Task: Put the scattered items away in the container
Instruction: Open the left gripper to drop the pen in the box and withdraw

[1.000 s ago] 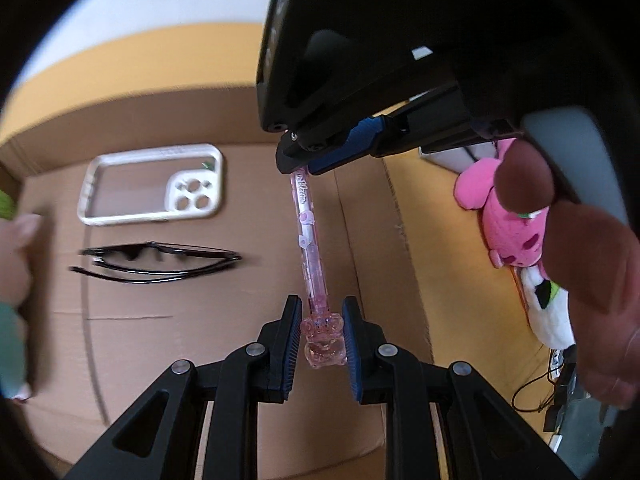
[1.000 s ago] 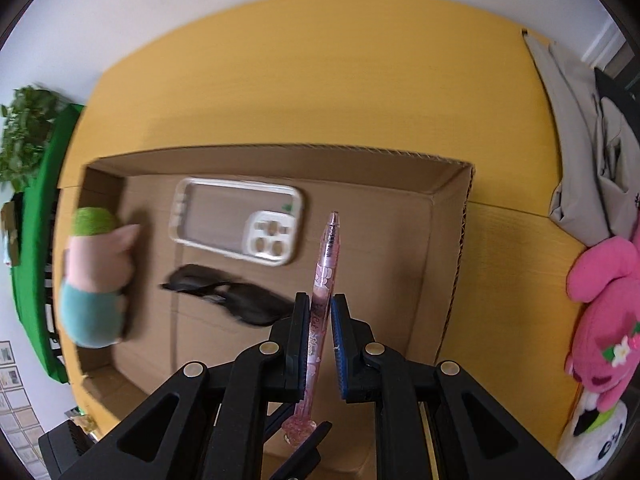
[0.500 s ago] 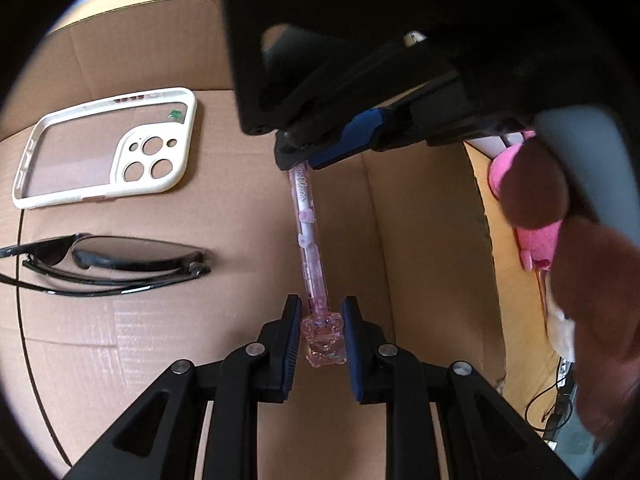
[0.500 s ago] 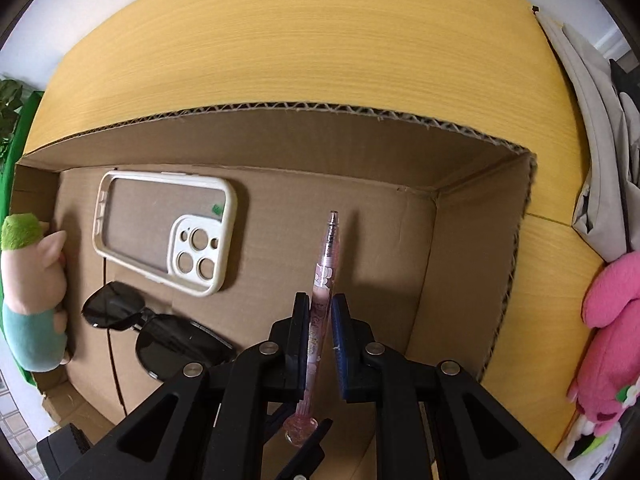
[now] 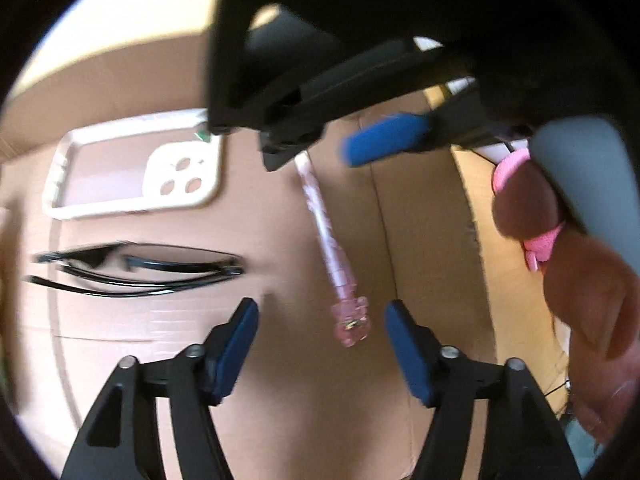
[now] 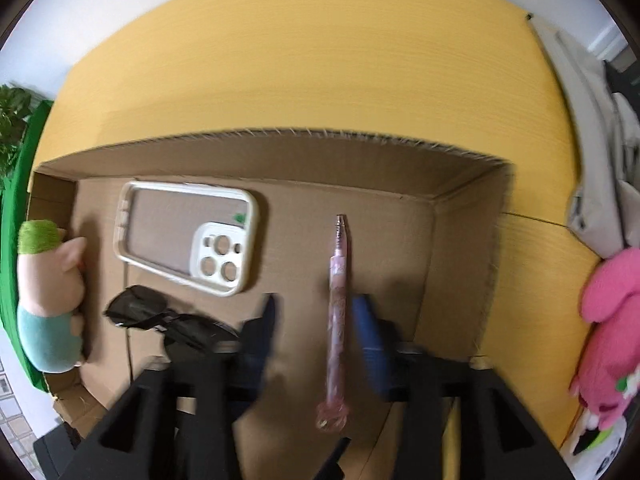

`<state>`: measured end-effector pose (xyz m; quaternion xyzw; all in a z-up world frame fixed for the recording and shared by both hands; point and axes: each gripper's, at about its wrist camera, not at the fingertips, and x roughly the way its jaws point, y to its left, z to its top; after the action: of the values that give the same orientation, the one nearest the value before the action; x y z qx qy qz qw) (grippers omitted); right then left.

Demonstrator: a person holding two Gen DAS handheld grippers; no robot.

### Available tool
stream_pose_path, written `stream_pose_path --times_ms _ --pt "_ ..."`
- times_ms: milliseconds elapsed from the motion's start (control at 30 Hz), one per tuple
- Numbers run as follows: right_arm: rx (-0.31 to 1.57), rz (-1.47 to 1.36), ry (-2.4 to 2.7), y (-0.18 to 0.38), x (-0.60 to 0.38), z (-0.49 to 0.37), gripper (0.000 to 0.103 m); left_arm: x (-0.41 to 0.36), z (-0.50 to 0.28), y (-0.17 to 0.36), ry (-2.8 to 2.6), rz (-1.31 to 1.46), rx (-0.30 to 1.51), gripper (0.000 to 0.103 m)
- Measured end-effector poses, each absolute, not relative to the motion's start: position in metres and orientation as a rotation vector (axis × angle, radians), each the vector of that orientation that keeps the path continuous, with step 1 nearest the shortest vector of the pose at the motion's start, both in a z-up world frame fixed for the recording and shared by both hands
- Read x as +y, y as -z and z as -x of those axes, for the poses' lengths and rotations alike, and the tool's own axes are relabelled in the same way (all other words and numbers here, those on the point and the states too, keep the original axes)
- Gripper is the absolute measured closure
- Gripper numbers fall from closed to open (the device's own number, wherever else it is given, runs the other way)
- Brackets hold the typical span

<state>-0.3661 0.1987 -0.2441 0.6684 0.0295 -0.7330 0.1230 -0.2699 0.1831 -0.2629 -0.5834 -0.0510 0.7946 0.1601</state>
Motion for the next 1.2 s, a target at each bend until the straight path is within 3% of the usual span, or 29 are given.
stream_pose_path --times_ms 167,500,833,1200 --pt "0.015 -1.786 2.267 0.175 0.205 0.320 0.015 0.157 0.230 0.210 -2.443 1.540 -0.030 0.025" --pt "0.143 -1.464 2.578 0.034 0.214 0.190 0.009 0.043 0.139 0.110 -2.739 1.351 0.058 0.025" --pt "0.196 -1.387 2.615 -0.003 0.213 0.088 0.009 0.001 0.058 0.066 -2.782 1.367 -0.017 0.025" --pt "0.175 -1.356 2.619 -0.013 0.231 0.050 0.009 0.022 0.037 0.074 -2.657 1.401 -0.082 0.025"
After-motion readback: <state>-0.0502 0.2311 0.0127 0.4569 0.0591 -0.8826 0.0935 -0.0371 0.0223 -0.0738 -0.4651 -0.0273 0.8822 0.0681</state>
